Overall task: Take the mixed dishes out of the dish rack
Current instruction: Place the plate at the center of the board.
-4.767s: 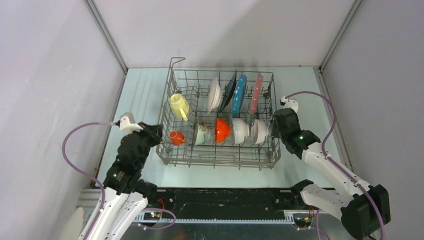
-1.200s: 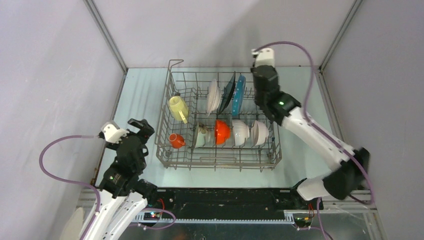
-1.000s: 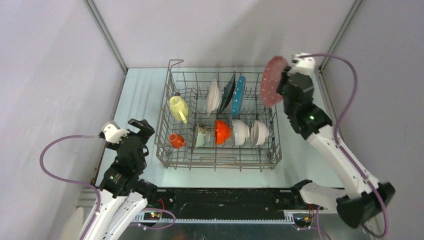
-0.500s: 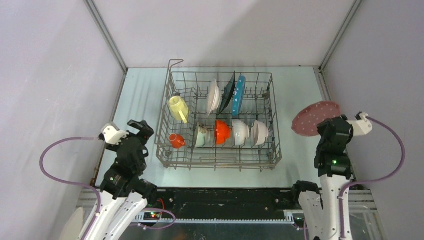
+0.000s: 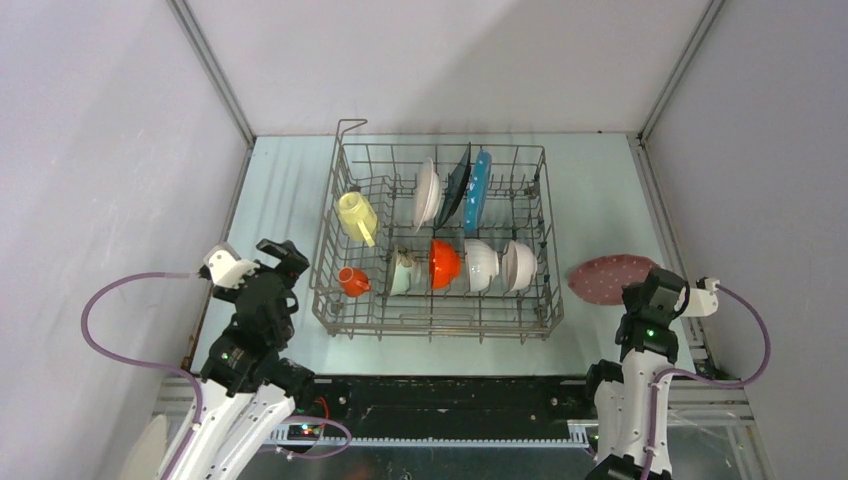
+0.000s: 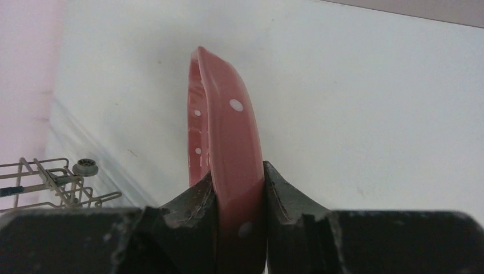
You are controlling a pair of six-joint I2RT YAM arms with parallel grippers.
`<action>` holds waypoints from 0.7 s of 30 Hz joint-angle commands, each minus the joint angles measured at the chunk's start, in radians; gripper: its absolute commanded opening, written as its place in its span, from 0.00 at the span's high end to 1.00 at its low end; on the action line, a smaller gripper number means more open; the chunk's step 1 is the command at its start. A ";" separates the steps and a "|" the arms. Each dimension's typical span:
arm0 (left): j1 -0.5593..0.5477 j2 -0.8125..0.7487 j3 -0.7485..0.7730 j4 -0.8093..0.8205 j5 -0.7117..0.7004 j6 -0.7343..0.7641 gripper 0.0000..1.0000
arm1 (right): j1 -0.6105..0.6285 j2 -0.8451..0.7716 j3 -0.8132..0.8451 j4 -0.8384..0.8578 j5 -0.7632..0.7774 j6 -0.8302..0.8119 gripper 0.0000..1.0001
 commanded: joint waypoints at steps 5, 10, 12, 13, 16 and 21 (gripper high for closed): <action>-0.004 0.005 0.008 0.026 -0.006 -0.004 0.00 | -0.025 0.051 -0.066 0.305 -0.079 0.057 0.91; -0.004 0.020 0.016 0.015 -0.002 -0.008 0.00 | -0.028 0.079 -0.108 0.341 -0.109 0.066 0.60; -0.004 0.018 0.018 0.012 0.003 -0.008 0.00 | -0.028 0.071 -0.109 0.330 -0.101 0.067 0.49; -0.004 0.014 0.018 0.013 0.009 -0.008 0.00 | -0.028 0.066 -0.110 0.319 -0.090 0.066 0.44; -0.004 0.011 0.016 0.020 0.022 0.003 0.00 | -0.028 0.048 -0.110 0.297 -0.065 0.065 0.20; -0.004 0.014 0.020 0.011 0.021 0.003 0.00 | -0.028 0.019 -0.101 0.248 -0.044 0.062 0.01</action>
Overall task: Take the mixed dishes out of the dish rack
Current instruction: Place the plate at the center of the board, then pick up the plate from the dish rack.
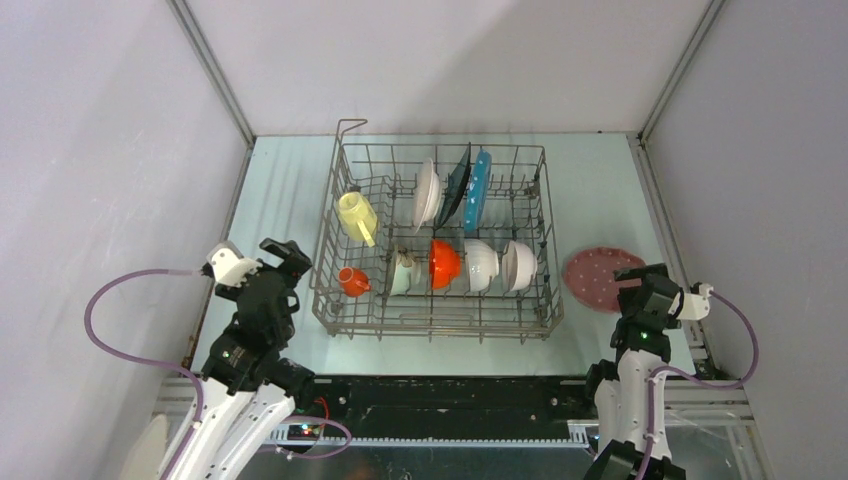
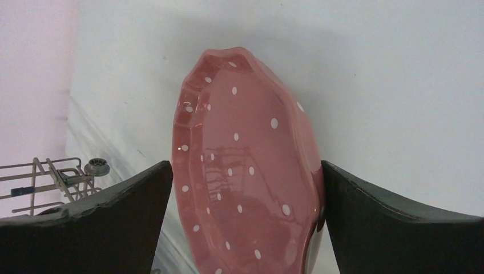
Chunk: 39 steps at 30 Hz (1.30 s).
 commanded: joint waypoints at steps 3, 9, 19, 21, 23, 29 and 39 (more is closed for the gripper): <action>-0.004 0.004 0.018 0.013 -0.004 -0.002 0.00 | -0.002 -0.068 0.049 -0.045 0.070 -0.007 0.01; -0.004 0.004 0.018 0.010 -0.021 0.001 0.00 | -0.002 -0.110 0.112 -0.174 0.145 -0.009 0.00; -0.004 0.007 0.017 0.003 -0.050 -0.010 0.00 | -0.002 -0.197 0.176 -0.307 0.263 -0.022 0.00; -0.004 0.008 0.017 0.002 -0.048 -0.011 0.00 | -0.002 -0.210 0.202 -0.319 0.243 -0.053 0.01; -0.004 0.007 0.013 0.008 -0.043 -0.011 0.00 | 0.001 -0.233 0.225 -0.300 0.179 -0.096 0.00; -0.004 0.016 0.013 0.012 -0.043 -0.004 0.00 | 0.108 -0.195 0.303 -0.166 -0.074 -0.240 0.01; -0.004 0.045 0.021 0.012 -0.052 0.001 0.00 | 0.716 0.059 0.538 0.057 0.097 -0.534 0.00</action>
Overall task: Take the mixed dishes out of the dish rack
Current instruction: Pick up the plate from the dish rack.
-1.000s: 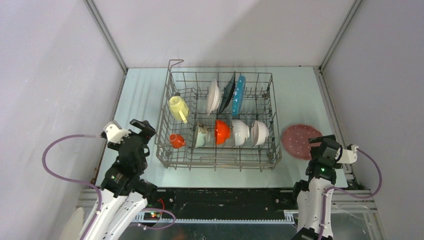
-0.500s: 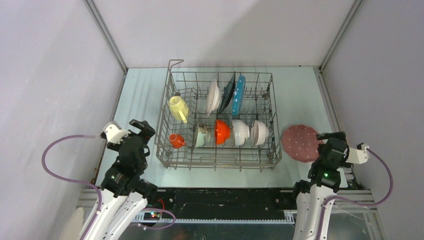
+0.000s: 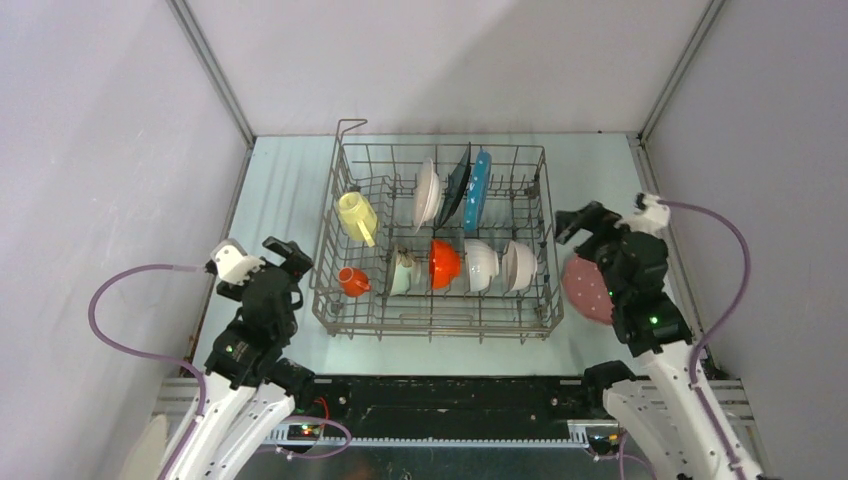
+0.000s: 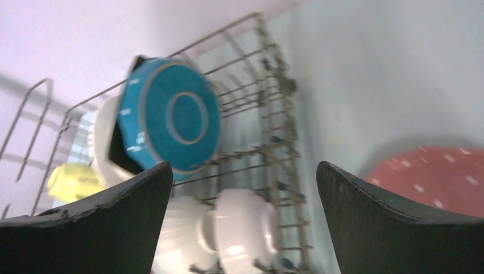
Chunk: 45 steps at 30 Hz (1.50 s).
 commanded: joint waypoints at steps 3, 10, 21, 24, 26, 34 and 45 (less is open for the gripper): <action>-0.004 0.014 0.018 0.031 -0.031 0.008 0.00 | 0.294 0.214 0.208 0.117 0.156 -0.201 0.01; -0.004 0.001 -0.002 0.068 -0.018 0.027 0.00 | 0.484 0.547 0.456 0.054 0.362 -0.165 0.02; -0.004 0.000 -0.005 0.070 -0.016 0.029 0.00 | 0.582 0.888 0.655 0.028 0.464 -0.100 0.15; -0.004 0.002 -0.007 0.073 -0.014 0.030 0.00 | 0.581 0.922 0.658 0.047 0.454 -0.098 0.24; -0.004 0.005 -0.011 0.080 -0.012 0.031 0.00 | 0.578 0.939 0.662 0.050 0.439 -0.097 0.29; -0.004 0.024 -0.004 0.079 -0.016 0.032 0.00 | 0.543 1.011 0.691 0.027 0.395 -0.052 0.39; -0.004 0.026 -0.005 0.081 -0.022 0.030 0.00 | 0.506 1.101 0.708 0.111 0.390 -0.045 0.46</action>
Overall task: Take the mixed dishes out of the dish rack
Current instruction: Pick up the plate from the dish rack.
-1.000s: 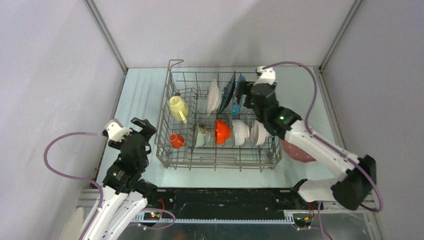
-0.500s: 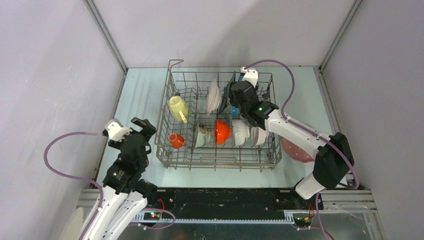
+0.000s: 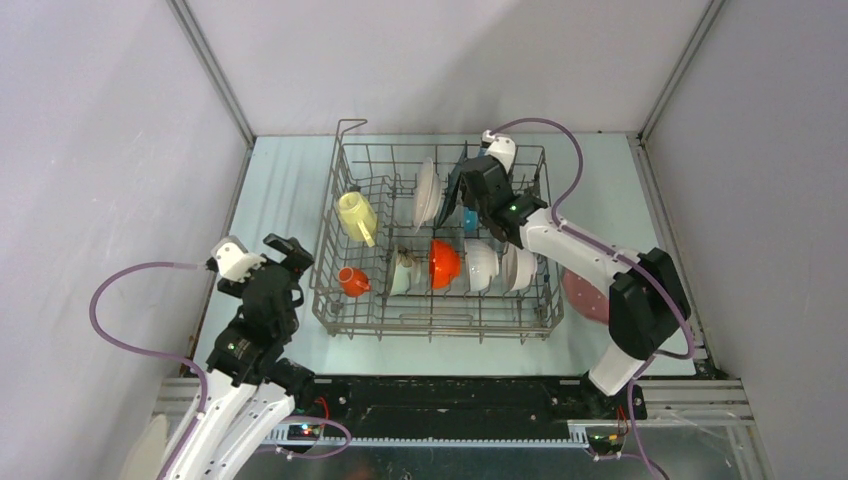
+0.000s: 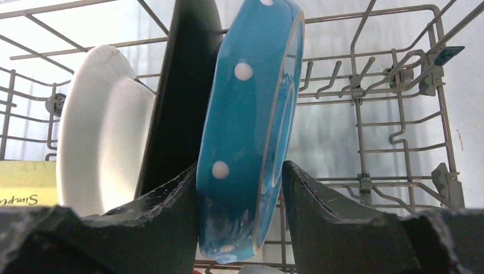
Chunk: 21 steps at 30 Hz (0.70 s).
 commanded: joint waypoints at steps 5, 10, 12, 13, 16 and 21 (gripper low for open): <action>-0.004 0.005 -0.002 0.028 -0.024 0.008 0.00 | -0.010 0.085 0.082 0.076 0.056 0.008 0.53; -0.004 0.002 -0.002 0.019 -0.030 0.001 0.00 | -0.003 0.112 0.123 0.030 0.133 0.001 0.64; -0.004 0.002 -0.002 0.019 -0.029 -0.001 0.00 | 0.015 0.103 0.125 0.033 0.173 -0.018 0.69; -0.004 0.002 -0.002 0.020 -0.028 -0.001 0.00 | 0.021 0.100 0.126 0.036 0.194 -0.041 0.75; -0.004 0.005 -0.004 0.022 -0.031 -0.002 0.00 | 0.050 0.083 0.136 0.039 0.306 -0.079 0.88; -0.004 0.008 -0.003 0.019 -0.031 -0.006 0.00 | 0.069 0.050 0.140 0.055 0.341 -0.113 1.00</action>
